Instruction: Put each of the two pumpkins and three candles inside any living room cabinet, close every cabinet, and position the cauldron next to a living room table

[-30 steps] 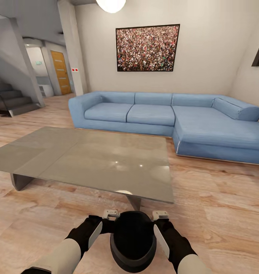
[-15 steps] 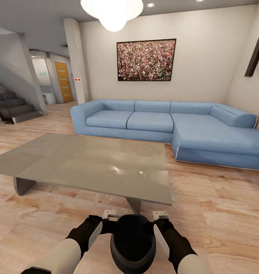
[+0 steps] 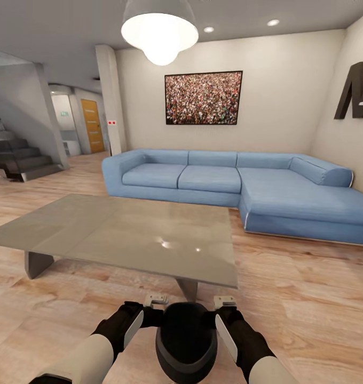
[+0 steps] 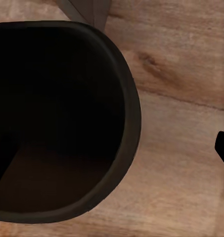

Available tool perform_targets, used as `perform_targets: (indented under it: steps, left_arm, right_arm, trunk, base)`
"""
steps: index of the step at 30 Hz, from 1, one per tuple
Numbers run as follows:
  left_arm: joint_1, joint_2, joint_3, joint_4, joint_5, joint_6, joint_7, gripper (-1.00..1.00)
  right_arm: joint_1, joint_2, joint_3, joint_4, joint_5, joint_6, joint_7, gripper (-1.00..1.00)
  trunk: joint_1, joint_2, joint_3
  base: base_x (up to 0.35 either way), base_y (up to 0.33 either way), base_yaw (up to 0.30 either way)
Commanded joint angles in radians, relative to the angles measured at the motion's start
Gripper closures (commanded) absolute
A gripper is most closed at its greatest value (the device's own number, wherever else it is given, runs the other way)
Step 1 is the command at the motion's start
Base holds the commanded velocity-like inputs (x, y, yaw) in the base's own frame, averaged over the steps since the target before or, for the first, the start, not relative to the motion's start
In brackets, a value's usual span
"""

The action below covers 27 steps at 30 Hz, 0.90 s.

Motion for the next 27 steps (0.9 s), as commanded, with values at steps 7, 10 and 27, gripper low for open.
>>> perform_targets:
  steps: [7, 10, 27]
  left_arm:
    - [0.0, 0.001, -0.005, -0.002, 0.004, 0.005, 0.0, -1.0]
    - [0.0, 0.001, -0.005, -0.002, 0.005, 0.005, 0.0, -1.0]
    - [0.0, 0.001, -0.005, -0.002, 0.005, 0.004, 0.0, -1.0]
  right_arm:
    - [0.0, 0.0, 0.002, -0.001, -0.011, 0.003, -0.009, -1.0]
    - [0.0, 0.0, 0.002, -0.001, -0.011, 0.003, -0.009, -1.0]
    - [0.0, 0.0, 0.002, -0.001, -0.011, 0.002, -0.009, -1.0]
  trunk:
    - [-0.027, 0.049, 0.021]
    - [-0.039, 0.07, 0.03]
    - [-0.104, 0.189, 0.084]
  base:
    - [-0.158, 0.0, 0.0]
    - [-0.117, 0.0, 0.0]
    - [-0.128, 0.0, 0.0]
